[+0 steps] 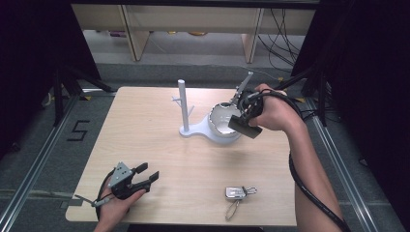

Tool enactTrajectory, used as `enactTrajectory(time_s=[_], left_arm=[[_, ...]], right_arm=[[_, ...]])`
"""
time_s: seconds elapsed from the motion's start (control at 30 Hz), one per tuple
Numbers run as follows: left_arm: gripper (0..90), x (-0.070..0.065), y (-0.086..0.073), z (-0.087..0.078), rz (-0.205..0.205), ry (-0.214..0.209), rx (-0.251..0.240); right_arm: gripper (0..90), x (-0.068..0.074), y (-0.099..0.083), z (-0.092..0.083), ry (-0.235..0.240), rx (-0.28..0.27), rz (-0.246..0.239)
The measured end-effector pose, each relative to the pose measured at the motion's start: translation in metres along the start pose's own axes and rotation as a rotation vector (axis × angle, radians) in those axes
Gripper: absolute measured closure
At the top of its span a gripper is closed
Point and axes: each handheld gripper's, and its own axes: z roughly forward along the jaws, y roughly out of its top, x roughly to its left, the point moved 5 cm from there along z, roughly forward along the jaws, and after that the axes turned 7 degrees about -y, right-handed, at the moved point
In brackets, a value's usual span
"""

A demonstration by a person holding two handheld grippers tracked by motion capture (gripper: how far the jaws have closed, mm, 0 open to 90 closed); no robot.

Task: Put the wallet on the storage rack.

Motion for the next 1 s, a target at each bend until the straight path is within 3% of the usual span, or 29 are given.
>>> enactTrajectory(time_s=[0.73,1.0], left_arm=[[39.1,0.000,0.000,0.000,-0.007,0.002,-0.002],[39.0,0.000,0.000,0.000,-0.006,0.001,-0.004]], right_arm=[[82.3,-0.005,0.028,0.013,-0.028,-0.041,-0.075],[82.2,-0.008,0.033,0.020,-0.039,-0.060,-0.070]])
